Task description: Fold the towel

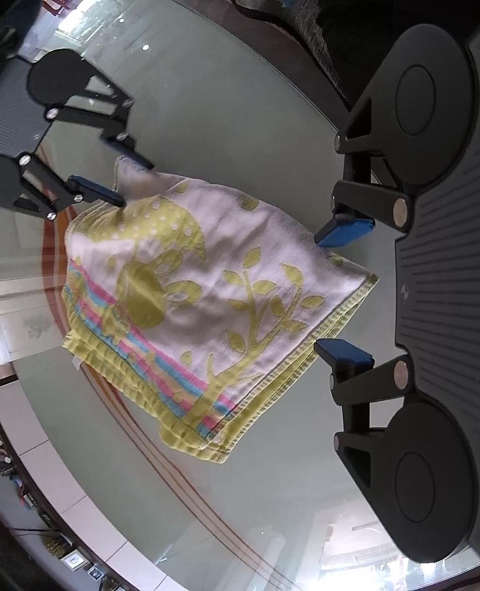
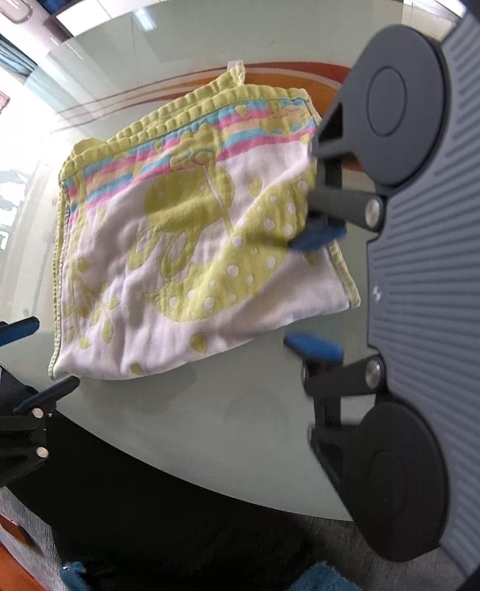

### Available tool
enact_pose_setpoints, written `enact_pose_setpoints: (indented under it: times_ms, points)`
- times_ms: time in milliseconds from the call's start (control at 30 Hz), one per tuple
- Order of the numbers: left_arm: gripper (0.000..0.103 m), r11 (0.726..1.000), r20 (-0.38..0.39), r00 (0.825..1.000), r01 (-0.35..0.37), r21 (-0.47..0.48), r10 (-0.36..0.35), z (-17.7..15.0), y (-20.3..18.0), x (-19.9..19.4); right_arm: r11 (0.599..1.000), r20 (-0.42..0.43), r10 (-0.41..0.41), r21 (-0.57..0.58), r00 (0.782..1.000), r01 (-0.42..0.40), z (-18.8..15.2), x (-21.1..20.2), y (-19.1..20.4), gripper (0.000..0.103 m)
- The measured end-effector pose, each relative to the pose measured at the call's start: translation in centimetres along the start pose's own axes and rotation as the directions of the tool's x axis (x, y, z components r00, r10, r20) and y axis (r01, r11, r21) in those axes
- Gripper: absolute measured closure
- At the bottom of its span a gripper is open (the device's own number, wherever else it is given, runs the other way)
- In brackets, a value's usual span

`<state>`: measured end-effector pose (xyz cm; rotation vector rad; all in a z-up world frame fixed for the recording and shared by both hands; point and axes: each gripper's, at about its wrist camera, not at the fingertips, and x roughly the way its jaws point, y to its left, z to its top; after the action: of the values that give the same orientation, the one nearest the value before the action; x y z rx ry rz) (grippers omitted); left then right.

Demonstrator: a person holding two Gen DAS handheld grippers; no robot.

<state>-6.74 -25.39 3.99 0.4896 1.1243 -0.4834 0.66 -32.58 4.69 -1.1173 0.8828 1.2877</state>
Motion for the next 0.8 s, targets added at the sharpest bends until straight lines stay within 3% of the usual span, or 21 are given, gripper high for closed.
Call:
enact_pose_setpoints:
  times_ms: [67,200,267,633,700,767,800]
  points:
    - [0.042,1.0,0.009,1.0,0.004,0.003,-0.004,0.0,-0.1,0.0,1.0,0.008,0.004,-0.002,1.0,-0.004,-0.1,0.1,0.7,0.024]
    - [0.041,0.998,-0.001,1.0,-0.01,0.068,0.01,0.1,-1.2,0.6,1.0,0.006,-0.014,-0.007,1.0,0.014,0.0,0.3,1.4,0.017]
    - [0.041,0.995,-0.002,1.0,-0.019,0.097,0.019,0.3,-1.7,0.9,0.999,-0.006,-0.03,-0.012,1.0,0.03,0.1,0.5,1.6,0.007]
    - [0.042,0.982,-0.014,1.0,0.001,0.189,0.001,0.3,-2.0,2.0,0.999,0.029,0.027,-0.045,0.999,-0.026,-0.2,1.0,1.9,0.007]
    - [0.042,0.98,-0.015,1.0,0.013,0.197,-0.01,0.1,-1.9,2.0,0.998,0.044,0.032,-0.049,0.999,-0.03,-0.2,0.9,2.0,0.014]
    - [0.04,0.978,-0.017,1.0,0.021,0.206,-0.018,0.0,-2.0,2.0,0.997,0.065,0.07,-0.034,0.995,-0.068,0.0,0.8,1.8,0.036]
    - [0.037,0.976,-0.022,1.0,0.023,0.215,-0.019,0.0,-2.0,2.1,0.997,0.071,0.081,-0.026,0.994,-0.079,0.1,0.7,1.6,0.04]
